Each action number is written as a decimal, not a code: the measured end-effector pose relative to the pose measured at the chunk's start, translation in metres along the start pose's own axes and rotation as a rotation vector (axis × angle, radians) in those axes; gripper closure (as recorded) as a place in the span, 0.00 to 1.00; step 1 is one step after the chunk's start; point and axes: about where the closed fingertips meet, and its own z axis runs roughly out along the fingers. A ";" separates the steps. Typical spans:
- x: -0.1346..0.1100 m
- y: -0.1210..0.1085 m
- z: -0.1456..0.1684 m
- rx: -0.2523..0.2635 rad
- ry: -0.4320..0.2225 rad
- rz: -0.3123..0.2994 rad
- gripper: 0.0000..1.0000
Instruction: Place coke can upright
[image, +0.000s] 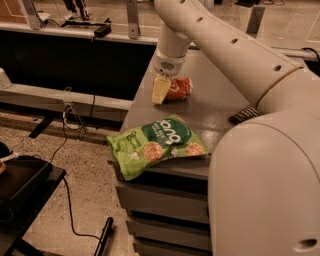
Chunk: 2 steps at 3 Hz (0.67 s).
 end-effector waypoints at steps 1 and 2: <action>0.013 0.001 -0.019 -0.018 -0.057 0.032 1.00; 0.018 0.000 -0.037 -0.029 -0.130 0.058 1.00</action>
Offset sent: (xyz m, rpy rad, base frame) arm -0.0258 -0.0538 0.1182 0.5052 0.0304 -0.0629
